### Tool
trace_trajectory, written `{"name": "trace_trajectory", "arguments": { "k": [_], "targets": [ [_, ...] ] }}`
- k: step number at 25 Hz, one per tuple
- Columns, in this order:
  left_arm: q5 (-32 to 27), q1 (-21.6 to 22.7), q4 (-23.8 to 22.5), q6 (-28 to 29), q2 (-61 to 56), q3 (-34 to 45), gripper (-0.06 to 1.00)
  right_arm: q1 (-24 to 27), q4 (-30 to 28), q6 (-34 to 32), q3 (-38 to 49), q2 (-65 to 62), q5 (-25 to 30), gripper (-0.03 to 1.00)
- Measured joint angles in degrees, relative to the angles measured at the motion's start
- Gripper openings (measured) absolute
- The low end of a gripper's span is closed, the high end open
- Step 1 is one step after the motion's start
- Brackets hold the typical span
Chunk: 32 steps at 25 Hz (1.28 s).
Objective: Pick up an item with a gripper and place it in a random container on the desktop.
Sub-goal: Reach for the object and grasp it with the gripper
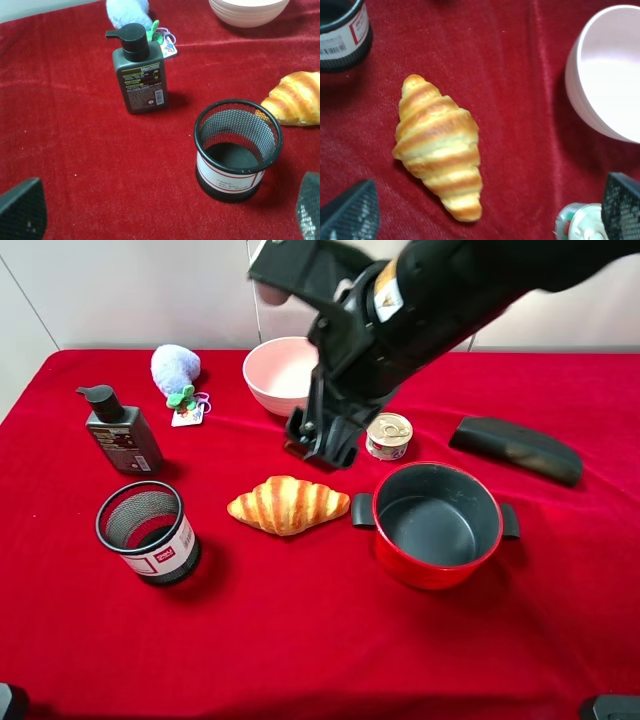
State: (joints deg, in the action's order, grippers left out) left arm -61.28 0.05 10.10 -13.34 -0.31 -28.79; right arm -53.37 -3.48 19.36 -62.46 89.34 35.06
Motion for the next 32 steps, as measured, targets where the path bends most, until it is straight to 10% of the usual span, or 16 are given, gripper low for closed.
{"name": "trace_trajectory", "arguments": {
  "k": [32],
  "targets": [
    [0.0, 0.0, 0.0, 0.0, 0.0, 0.0, 0.99, -4.1, 1.6, 2.7, -5.2, 20.2, -6.4, 0.69]
  ]
}}
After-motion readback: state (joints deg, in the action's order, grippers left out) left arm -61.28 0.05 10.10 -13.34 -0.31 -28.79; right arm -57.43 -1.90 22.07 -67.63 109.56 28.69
